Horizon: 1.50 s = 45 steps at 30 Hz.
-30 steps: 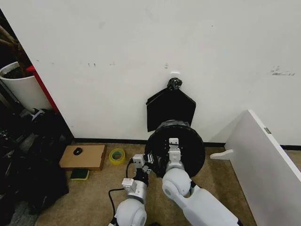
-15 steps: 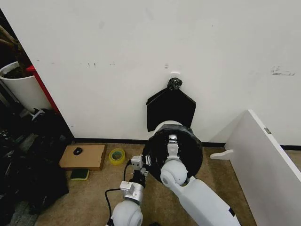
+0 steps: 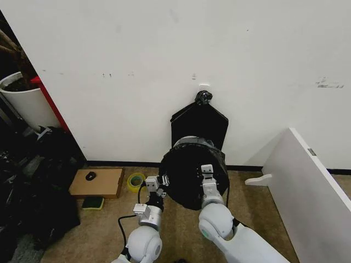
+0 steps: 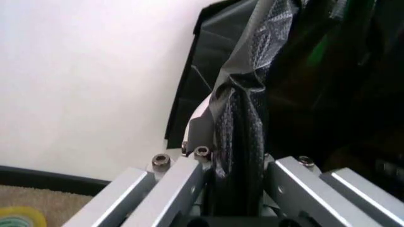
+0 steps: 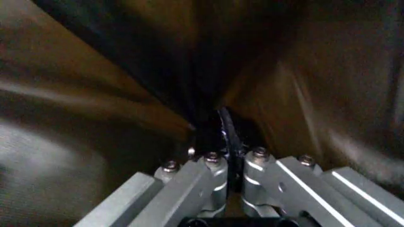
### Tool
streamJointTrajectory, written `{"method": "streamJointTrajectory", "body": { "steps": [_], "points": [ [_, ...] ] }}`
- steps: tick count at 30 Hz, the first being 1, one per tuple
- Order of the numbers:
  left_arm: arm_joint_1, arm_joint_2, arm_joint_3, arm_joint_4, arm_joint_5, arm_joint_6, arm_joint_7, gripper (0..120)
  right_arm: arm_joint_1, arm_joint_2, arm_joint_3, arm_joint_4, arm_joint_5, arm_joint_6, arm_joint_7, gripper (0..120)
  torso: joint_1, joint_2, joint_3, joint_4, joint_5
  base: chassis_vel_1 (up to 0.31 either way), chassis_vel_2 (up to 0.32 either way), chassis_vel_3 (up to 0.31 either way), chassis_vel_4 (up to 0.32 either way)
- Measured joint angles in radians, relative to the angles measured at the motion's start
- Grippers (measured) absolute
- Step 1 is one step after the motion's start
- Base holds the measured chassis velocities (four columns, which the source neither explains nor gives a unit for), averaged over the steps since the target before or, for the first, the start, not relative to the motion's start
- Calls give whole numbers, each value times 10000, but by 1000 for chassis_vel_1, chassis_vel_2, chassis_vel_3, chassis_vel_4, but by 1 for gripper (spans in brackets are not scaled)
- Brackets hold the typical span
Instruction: Place the garbage bag over the trash bin.
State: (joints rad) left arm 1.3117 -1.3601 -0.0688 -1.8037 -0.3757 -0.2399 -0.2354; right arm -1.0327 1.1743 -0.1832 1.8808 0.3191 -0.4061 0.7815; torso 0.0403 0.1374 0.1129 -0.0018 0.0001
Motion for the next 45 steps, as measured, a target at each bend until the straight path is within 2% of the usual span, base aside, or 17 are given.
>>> {"method": "streamJointTrajectory", "body": {
  "steps": [9,12,17,24,35,37,40,45],
  "points": [
    [-30,-75,28,290,284,-107,60,0,276,344,-770,-60,242,-219,-4,0,0,0,0,2,-2,0,0,0,0],
    [-64,-106,15,396,373,-227,115,0,562,578,-966,-352,924,-551,436,0,0,0,0,1,-1,0,0,0,0],
    [-76,-144,-44,457,603,-596,226,0,1577,1334,-1005,-1597,2289,-819,1255,0,0,0,1,3,-2,0,0,0,0],
    [-54,-13,-130,532,1101,-1011,337,0,2024,1525,-904,-2253,2688,-992,1646,0,0,-1,1,1,-1,0,0,0,0],
    [-66,25,-74,526,1115,-1086,350,0,2126,1299,-650,-2815,1724,-1263,1715,0,0,0,1,1,-1,0,0,0,0],
    [-71,26,-58,508,1106,-1086,350,0,2106,1259,-631,-2905,1357,-1278,1695,0,0,0,1,1,0,0,0,0,0],
    [-83,60,-39,531,1080,-1049,351,0,1966,1116,-604,-3065,-31,-1067,1421,0,0,-1,1,1,0,0,0,0,0],
    [-107,70,-43,606,1033,-1006,327,0,1707,989,-744,-2636,-392,-770,1152,0,0,0,1,2,0,0,0,0,0]
  ]
}}
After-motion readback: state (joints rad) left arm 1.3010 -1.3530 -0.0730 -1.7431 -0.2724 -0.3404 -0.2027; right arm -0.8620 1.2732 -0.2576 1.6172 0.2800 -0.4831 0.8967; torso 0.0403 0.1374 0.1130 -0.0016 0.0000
